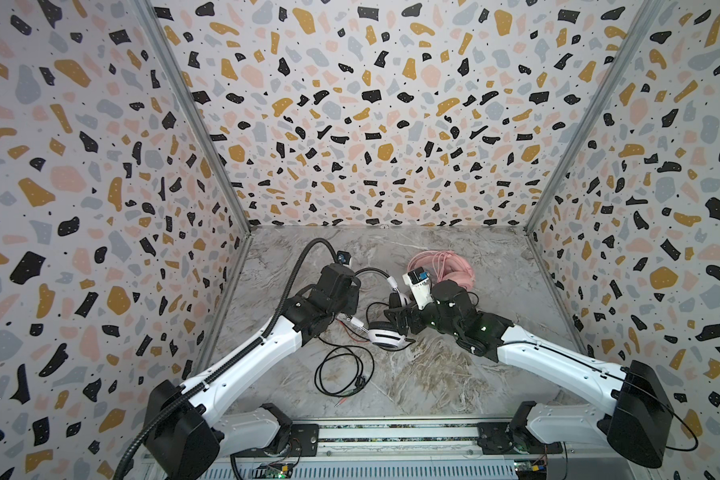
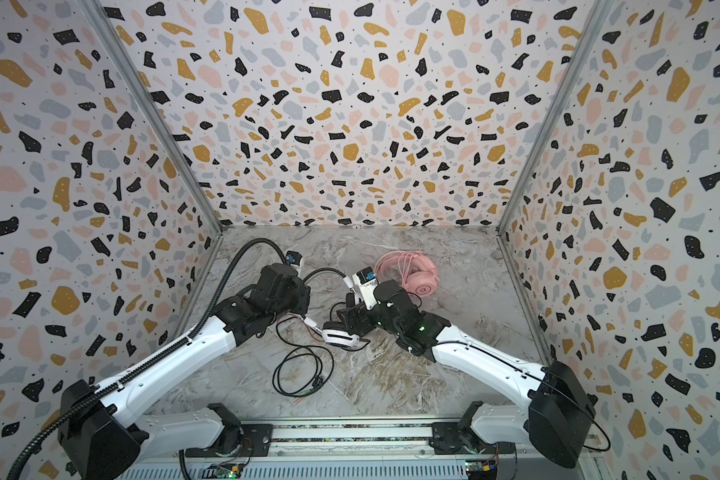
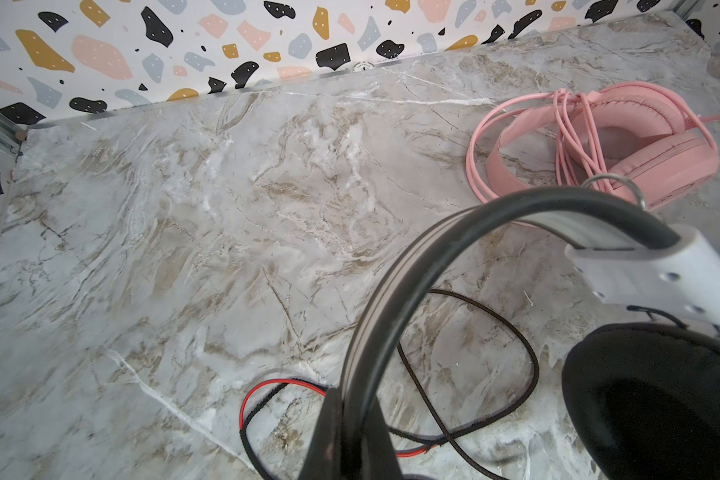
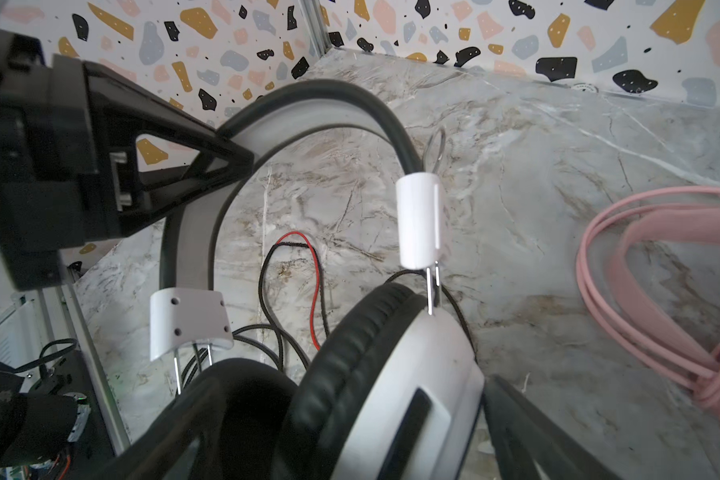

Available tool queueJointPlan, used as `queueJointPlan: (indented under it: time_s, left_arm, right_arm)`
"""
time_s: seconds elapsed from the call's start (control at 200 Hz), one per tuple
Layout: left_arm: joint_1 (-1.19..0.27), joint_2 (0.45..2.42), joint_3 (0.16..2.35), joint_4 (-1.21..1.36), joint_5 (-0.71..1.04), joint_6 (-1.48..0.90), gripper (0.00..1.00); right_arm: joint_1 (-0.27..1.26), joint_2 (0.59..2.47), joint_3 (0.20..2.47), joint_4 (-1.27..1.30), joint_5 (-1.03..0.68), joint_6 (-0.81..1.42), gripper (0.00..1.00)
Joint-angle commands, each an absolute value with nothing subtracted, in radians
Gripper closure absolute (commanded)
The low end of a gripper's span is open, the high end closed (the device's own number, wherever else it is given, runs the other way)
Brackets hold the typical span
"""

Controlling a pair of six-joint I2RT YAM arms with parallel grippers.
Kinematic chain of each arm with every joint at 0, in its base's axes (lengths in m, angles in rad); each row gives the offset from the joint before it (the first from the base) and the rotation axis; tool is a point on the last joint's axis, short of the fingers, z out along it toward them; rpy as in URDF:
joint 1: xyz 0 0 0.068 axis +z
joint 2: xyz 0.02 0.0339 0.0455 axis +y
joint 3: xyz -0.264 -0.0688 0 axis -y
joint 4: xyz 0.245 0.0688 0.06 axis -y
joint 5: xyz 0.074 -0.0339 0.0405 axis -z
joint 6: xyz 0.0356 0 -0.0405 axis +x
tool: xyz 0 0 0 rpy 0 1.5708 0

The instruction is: Wrap the headphones

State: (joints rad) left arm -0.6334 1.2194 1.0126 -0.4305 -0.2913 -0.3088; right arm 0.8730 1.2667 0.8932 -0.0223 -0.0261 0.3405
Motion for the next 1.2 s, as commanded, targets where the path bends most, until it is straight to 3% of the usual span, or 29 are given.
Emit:
queueJointPlan:
  time_s: [0.0, 0.17, 0.461, 0.526, 0.606, 0.731, 0.901, 1.066, 1.196]
  left_arm:
    - [-0.646, 1.186, 1.054, -0.357, -0.302, -0.349, 1.00]
    - [-0.672, 1.163, 1.031, -0.327, -0.315, -0.375, 1.00]
    - [-0.686, 1.126, 0.985, -0.318, -0.328, -0.382, 1.00]
    - [-0.686, 1.128, 0.971, -0.313, -0.317, -0.383, 1.00]
    - [-0.686, 1.140, 0.953, -0.312, -0.312, -0.392, 0.92]
    - [-0.686, 1.166, 0.920, -0.283, -0.259, -0.396, 0.66]
    - [-0.686, 1.203, 0.910, -0.269, -0.242, -0.396, 0.59]
    - [-0.686, 1.229, 0.934, -0.296, -0.279, -0.387, 0.64]
    - [-0.686, 1.223, 0.929, -0.284, -0.271, -0.385, 0.89]
  right_arm:
    - [0.889, 1.295, 0.954, -0.085, 0.050, 0.376, 0.01]
    - [0.887, 1.351, 0.942, -0.070, 0.058, 0.383, 0.04]
    - [0.884, 1.312, 0.897, -0.010, 0.062, 0.388, 0.49]
    - [0.884, 1.287, 0.882, 0.001, 0.080, 0.385, 0.54]
    - [0.885, 1.262, 0.883, -0.002, 0.087, 0.380, 0.58]
    - [0.900, 1.227, 0.888, -0.011, 0.099, 0.371, 0.60]
    - [0.915, 1.204, 0.905, -0.036, 0.091, 0.366, 0.63]
    - [0.928, 1.190, 0.922, -0.064, 0.120, 0.357, 0.63]
    - [0.932, 1.175, 0.914, -0.066, 0.140, 0.348, 0.60]
